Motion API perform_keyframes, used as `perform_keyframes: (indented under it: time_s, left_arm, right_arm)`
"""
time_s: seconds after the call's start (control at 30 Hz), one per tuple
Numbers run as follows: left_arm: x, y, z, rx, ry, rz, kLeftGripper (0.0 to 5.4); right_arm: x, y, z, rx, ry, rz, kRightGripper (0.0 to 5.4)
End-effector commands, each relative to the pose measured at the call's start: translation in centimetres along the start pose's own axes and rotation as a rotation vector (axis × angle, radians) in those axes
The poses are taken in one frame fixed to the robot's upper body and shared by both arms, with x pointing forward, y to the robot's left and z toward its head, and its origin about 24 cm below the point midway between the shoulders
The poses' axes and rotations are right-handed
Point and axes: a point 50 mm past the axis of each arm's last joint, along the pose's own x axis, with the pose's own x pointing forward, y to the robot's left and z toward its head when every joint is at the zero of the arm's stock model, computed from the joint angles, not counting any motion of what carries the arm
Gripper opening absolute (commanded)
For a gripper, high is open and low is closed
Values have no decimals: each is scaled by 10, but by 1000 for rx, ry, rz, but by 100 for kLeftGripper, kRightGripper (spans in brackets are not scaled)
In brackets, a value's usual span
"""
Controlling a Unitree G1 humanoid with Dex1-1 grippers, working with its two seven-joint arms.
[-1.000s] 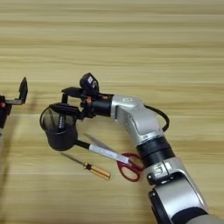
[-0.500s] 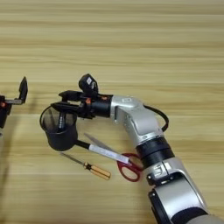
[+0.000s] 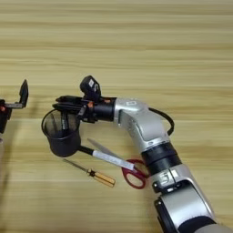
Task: Move the objects on the table
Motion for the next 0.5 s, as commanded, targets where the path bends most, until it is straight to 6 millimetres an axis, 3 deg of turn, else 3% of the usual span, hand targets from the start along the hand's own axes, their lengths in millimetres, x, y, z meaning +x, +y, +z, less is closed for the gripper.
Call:
perform_keyframes:
  time_s: [0.03, 0.37, 0.5]
  left_arm:
    - [-1, 0, -1, 13, 4, -7, 540]
    - [-1, 0, -1, 15, 5, -7, 540]
    - [-1, 1, -1, 16, 5, -7, 540]
  right_arm:
    - [-3, 5, 3, -9, 2, 7, 79]
    - [-7, 13, 14, -35, -35, 16, 79]
    - [-13, 16, 28, -44, -90, 18, 79]
